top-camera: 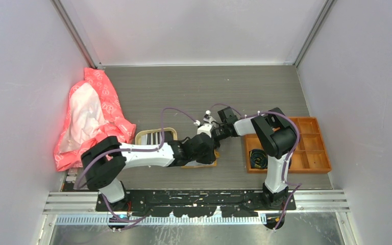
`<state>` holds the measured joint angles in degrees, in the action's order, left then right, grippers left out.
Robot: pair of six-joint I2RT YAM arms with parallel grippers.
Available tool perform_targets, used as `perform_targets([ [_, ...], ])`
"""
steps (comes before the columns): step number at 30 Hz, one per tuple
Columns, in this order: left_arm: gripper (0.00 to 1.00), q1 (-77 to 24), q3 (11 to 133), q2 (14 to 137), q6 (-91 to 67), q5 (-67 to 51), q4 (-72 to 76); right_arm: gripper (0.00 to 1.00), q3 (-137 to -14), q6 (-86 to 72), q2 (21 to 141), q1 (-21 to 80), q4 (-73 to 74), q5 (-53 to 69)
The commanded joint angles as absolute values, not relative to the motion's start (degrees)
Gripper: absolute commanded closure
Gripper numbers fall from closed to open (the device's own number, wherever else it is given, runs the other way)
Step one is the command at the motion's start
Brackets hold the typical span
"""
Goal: Put the credit cards into the card holder
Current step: Insert the credit card into the card holder.
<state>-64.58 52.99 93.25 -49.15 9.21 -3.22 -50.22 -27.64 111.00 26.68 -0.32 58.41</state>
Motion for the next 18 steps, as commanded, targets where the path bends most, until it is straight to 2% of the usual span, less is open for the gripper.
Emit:
perform_targets([
  [1,0.75,-64.7,56.8,96.2,-49.8,11.8,-2.9,0.86,-51.7,-26.2,111.7,27.1,1.4,56.6],
  [12,0.74,-65.2,56.1,97.4,-51.5,21.6,-7.3,0.85,-52.4,-24.9,112.1,27.1,3.6,56.2],
  [15,0.74,-65.4,55.5,97.0,-51.5,22.6,-8.1,0.81,-52.6,-24.2,112.0,27.1,4.3,56.0],
  [18,0.74,-65.3,54.7,96.4,-51.8,23.4,-8.6,0.71,-53.0,-23.5,111.7,27.0,5.1,56.0],
])
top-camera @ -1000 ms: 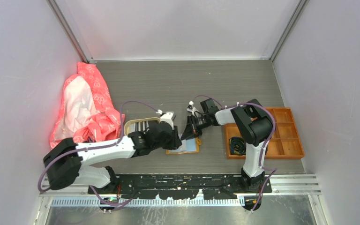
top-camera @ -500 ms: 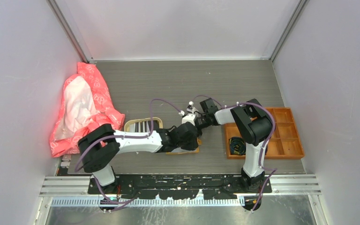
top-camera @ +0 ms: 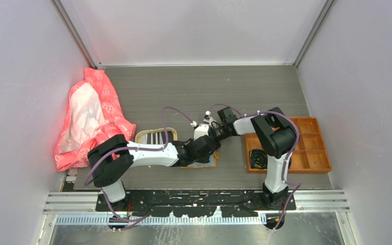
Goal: Put the credit cards into the card holder
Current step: Insert the credit card into the card holder.
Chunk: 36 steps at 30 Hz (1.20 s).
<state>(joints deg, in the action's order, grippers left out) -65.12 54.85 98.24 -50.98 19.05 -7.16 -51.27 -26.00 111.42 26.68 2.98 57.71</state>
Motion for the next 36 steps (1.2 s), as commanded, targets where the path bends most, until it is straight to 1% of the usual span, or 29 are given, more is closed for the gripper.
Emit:
perform_targets([
  [1,0.74,-65.3,54.5,96.3,-52.0,23.8,-9.0,0.7,-53.1,-23.2,111.5,27.1,5.5,56.0],
  [5,0.74,-65.4,53.7,94.8,-52.3,24.9,-10.0,0.65,-53.9,-21.5,110.7,27.1,7.2,55.5],
  [11,0.74,-65.3,53.5,93.0,-51.0,25.6,-10.9,0.6,-55.0,-19.1,109.6,27.0,10.1,54.8],
  [19,0.74,-65.4,53.7,88.7,-46.6,18.7,-10.0,0.56,-56.2,-16.5,108.5,26.9,13.0,54.4],
  [24,0.74,-65.2,49.3,82.7,-44.7,19.2,-9.1,0.56,-56.8,-15.3,108.3,26.9,14.7,54.1],
  [29,0.74,-64.3,43.2,75.9,-44.3,20.2,-8.8,0.52,-58.1,-12.4,107.8,26.9,18.2,53.9],
  [36,0.75,-60.9,37.2,69.2,-44.8,21.3,-12.5,0.52,-60.2,-7.3,107.7,26.9,24.3,52.3],
])
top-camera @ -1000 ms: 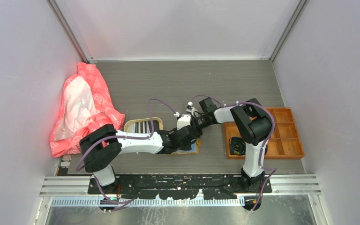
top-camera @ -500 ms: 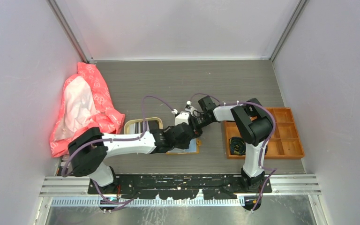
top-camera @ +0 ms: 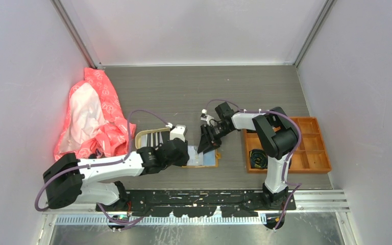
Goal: Put the credit cards into the card holder
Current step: Insert the credit card into the card holder.
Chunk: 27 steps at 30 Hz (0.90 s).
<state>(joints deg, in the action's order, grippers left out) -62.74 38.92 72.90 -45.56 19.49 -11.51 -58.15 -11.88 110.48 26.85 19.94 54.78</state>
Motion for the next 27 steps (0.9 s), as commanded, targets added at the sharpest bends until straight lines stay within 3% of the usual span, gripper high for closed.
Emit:
perform_targets([
  [1,0.75,-60.5,36.7,68.8,-44.8,21.1,-12.7,0.53,-60.3,-7.0,107.6,26.8,24.6,52.0],
  [15,0.76,-57.9,35.1,73.5,-44.9,18.0,-9.5,0.56,-62.2,-3.1,106.3,27.3,29.5,49.5],
  [27,0.79,-57.6,35.5,79.5,-45.5,12.1,-3.0,0.67,-60.0,-12.5,107.0,28.6,21.9,51.5],
])
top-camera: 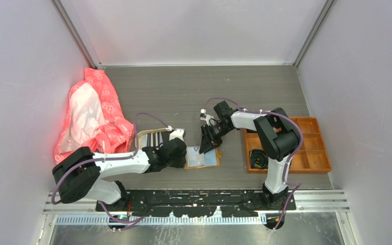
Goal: Put the credit cards into the card holder
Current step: Insert the credit card into the card holder.
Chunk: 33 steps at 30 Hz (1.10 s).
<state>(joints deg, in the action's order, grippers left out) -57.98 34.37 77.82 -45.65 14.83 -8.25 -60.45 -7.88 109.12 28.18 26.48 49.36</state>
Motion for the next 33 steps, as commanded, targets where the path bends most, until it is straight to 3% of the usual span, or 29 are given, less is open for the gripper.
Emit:
perform_targets([
  [1,0.8,-57.7,35.6,80.2,-45.7,11.5,-2.5,0.68,-59.6,-13.6,107.0,28.6,20.8,51.9],
  [10,0.81,-57.7,36.2,82.7,-46.6,10.6,-1.3,0.71,-59.2,-16.4,107.6,29.8,18.9,54.1],
  [18,0.81,-57.6,35.5,82.1,-46.9,11.2,-2.0,0.56,-64.4,-2.2,105.1,29.4,33.3,44.6],
  [26,0.82,-57.4,34.5,82.1,-47.1,10.5,-0.7,0.55,-65.7,3.1,104.5,29.4,38.2,40.0],
  [28,0.82,-57.4,34.4,82.1,-47.1,10.4,-0.6,0.57,-66.0,3.5,104.5,29.4,38.7,38.9],
  [33,0.82,-57.3,34.2,82.0,-47.2,10.2,-0.4,0.78,-65.8,3.1,104.9,29.6,38.6,37.1],
])
